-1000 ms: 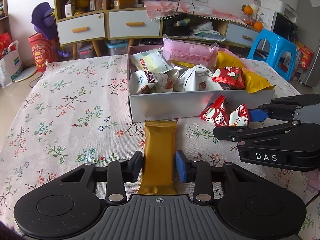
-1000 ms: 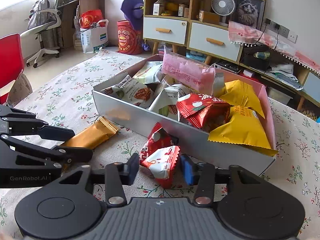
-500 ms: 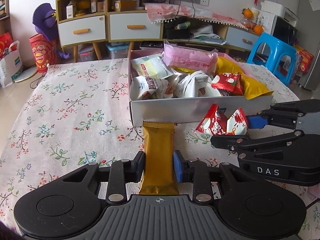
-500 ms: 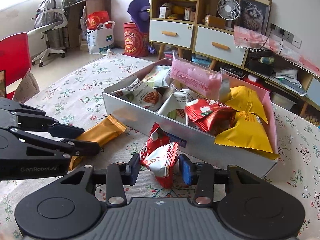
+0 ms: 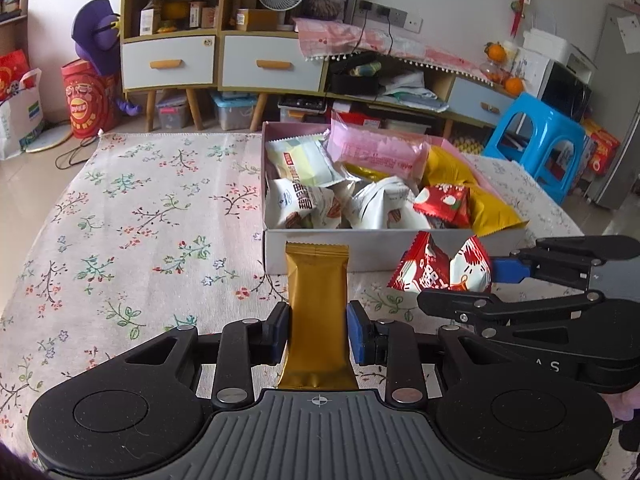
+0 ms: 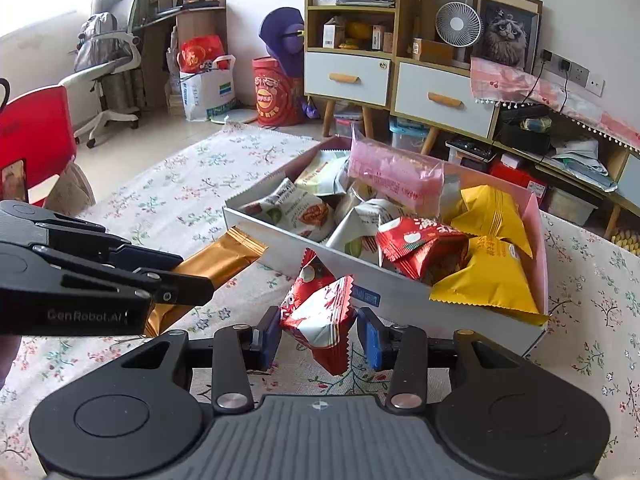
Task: Organize snacks
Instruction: 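Grasp the gold bar with the left gripper while the right gripper grasps the red candy packets, then carry both items over the pink box and open both grippers to drop them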
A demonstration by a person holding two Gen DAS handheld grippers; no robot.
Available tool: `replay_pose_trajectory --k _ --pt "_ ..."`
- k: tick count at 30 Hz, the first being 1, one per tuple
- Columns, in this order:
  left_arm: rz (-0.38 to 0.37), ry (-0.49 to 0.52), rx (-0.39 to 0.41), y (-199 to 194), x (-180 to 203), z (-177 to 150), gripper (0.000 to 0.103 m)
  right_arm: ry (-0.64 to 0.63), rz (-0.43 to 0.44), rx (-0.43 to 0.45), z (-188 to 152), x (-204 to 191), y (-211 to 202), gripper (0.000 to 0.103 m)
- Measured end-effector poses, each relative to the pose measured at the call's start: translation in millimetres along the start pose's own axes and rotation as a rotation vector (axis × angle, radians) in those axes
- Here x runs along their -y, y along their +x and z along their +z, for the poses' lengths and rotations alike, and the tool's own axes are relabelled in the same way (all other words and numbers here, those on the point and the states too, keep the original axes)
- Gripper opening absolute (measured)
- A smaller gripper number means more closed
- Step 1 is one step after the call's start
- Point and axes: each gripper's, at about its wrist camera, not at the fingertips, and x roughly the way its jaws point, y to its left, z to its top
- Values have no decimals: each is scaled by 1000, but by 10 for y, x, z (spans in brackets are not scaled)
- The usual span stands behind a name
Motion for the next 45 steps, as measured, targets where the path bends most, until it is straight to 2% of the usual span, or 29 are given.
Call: replay_pose_trajectory --k 10,17,24,31,36,40,45 --pt "-52 -69 34 -85 -22 156 28 24 21 64 140 41 -193 31" --pt "-41 -80 58 -17 11 418 28 58 -3 103 265 204 -222 31" --pt "-50 -166 46 258 34 684 28 92 -39 117 303 403 -213 31" --pt "-25 -257 14 564 89 731 28 127 -58 119 329 565 -171 31" --pt "11 -244 14 676 131 720 28 166 -59 119 316 649 -149 31" --pt "43 -184 48 615 174 717 31 168 -72 111 290 690 -120 31" --pt "34 -149 80 485 180 633 49 172 -86 107 304 735 -93 31"
